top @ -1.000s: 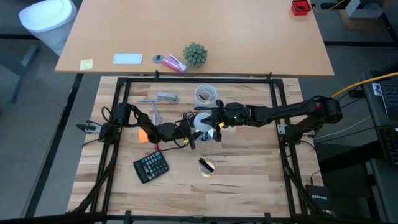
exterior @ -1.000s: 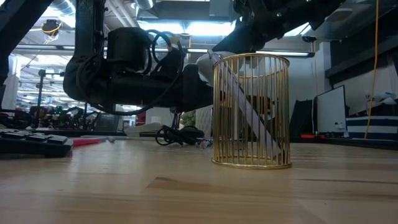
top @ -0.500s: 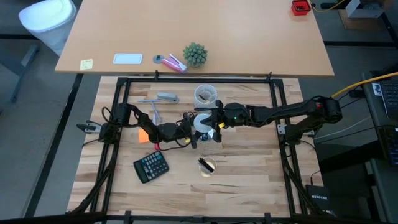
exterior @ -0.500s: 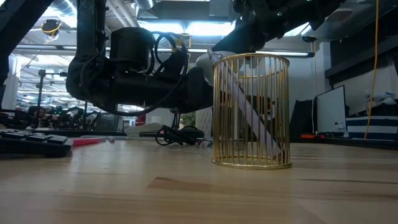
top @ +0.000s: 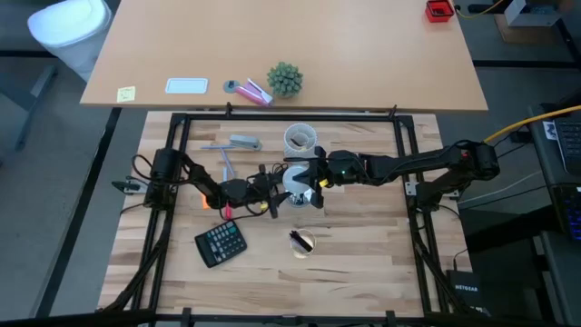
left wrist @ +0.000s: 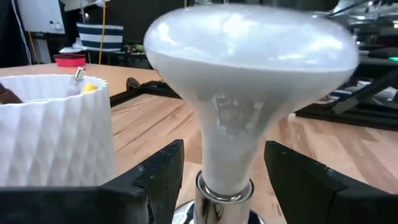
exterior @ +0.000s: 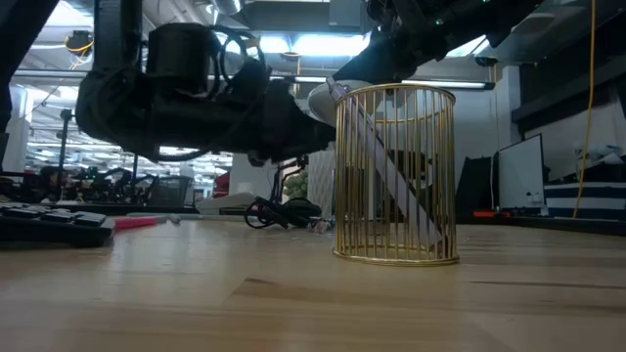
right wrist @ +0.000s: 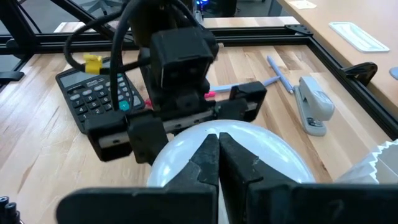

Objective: Screw lightbulb
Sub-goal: Insert the lightbulb into the lamp

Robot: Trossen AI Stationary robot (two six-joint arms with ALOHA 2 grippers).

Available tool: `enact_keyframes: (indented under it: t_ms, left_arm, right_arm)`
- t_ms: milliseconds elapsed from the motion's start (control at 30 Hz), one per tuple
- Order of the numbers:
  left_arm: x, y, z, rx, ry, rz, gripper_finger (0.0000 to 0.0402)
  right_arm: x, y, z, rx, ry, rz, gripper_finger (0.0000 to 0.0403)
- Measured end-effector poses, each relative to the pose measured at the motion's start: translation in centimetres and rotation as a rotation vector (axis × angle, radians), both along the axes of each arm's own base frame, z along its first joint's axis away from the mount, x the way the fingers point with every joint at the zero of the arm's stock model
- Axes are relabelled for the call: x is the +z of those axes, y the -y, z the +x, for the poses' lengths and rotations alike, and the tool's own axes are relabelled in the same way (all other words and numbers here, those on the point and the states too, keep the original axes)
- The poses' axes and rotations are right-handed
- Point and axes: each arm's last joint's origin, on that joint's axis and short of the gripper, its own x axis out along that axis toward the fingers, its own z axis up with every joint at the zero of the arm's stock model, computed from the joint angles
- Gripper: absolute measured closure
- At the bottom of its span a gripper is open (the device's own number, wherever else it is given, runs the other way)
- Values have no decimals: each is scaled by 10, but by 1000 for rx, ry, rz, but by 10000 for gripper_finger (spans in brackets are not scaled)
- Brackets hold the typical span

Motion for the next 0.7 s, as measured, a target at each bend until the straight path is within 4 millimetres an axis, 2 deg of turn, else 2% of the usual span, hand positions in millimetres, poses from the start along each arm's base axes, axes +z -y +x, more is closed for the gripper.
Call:
enact_keyframes:
  t_ms: [533, 700]
  left_arm:
    - [17, 33, -8, -109, 42, 1, 189]
    - [22, 42, -10, -137, 35, 67, 189]
  right_arm:
    - [4, 0, -4, -2, -3, -1, 398]
    - [6, 0, -7, -23, -5, -12, 398]
